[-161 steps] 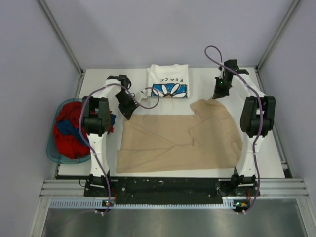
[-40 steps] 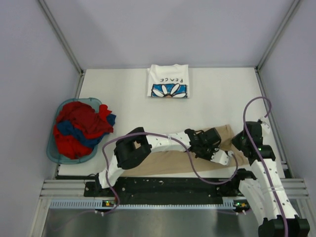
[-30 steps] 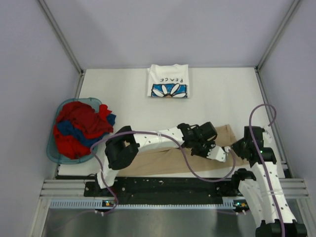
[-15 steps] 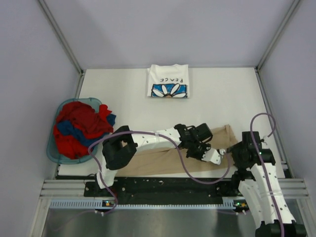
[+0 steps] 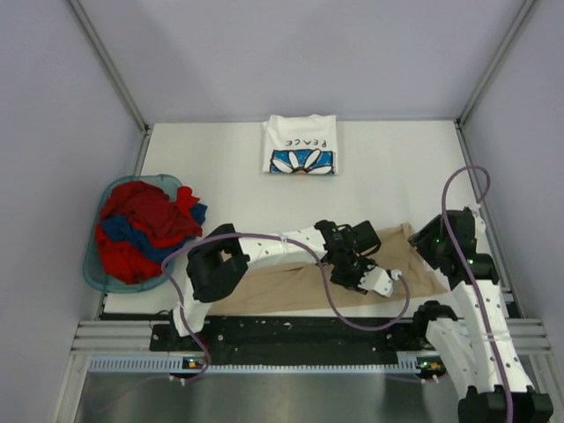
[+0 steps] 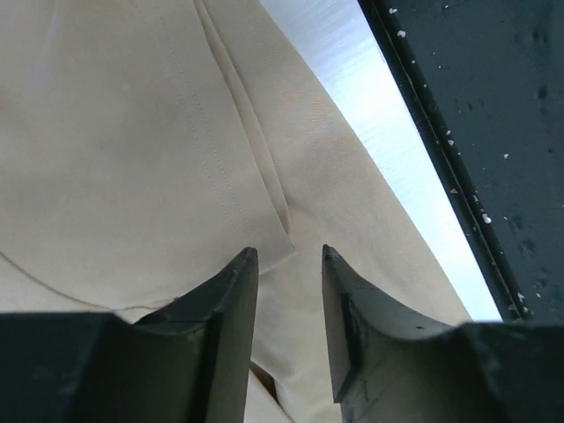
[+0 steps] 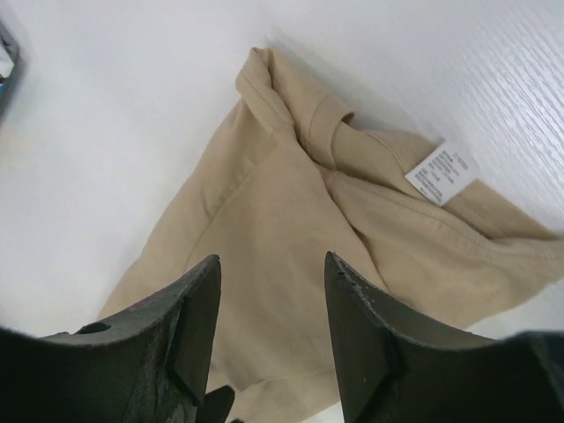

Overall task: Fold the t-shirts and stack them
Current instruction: Fold the other side of the tshirt into a rectangle

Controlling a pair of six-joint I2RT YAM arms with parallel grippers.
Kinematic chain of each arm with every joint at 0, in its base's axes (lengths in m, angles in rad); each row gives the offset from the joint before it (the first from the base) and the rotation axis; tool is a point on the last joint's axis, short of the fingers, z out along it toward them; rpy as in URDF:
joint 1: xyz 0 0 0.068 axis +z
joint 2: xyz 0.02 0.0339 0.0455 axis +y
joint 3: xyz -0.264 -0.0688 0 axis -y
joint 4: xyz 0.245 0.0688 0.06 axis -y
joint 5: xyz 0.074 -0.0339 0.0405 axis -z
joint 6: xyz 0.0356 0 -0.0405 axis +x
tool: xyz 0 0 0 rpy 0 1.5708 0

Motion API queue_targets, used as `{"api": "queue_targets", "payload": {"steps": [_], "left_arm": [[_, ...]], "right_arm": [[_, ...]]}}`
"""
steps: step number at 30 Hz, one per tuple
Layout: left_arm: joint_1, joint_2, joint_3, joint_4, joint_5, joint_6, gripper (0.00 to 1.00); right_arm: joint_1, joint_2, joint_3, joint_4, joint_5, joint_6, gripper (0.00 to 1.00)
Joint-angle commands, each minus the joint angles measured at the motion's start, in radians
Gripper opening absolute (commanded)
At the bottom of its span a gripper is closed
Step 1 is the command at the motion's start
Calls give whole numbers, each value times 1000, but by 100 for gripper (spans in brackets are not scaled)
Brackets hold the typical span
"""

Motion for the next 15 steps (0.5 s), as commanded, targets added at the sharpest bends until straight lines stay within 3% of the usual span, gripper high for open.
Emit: {"api": "queue_targets", "payload": {"steps": [1,4,8,15], "left_arm": [[1,-52,95,-99,36,16,44],[18,-125,101,-122,-13,-15,48],[108,-210,47,-172,-102,-78,49],[426,-444,-323,-133,-192,-132,36]], "right_arm": [[-6,161,22,223,10,-133,53],[-10,349,103,277,93,-269,57],[-13,564,194,309,92,-357,43],[-13,755,203,401,-26,-351,41]]}}
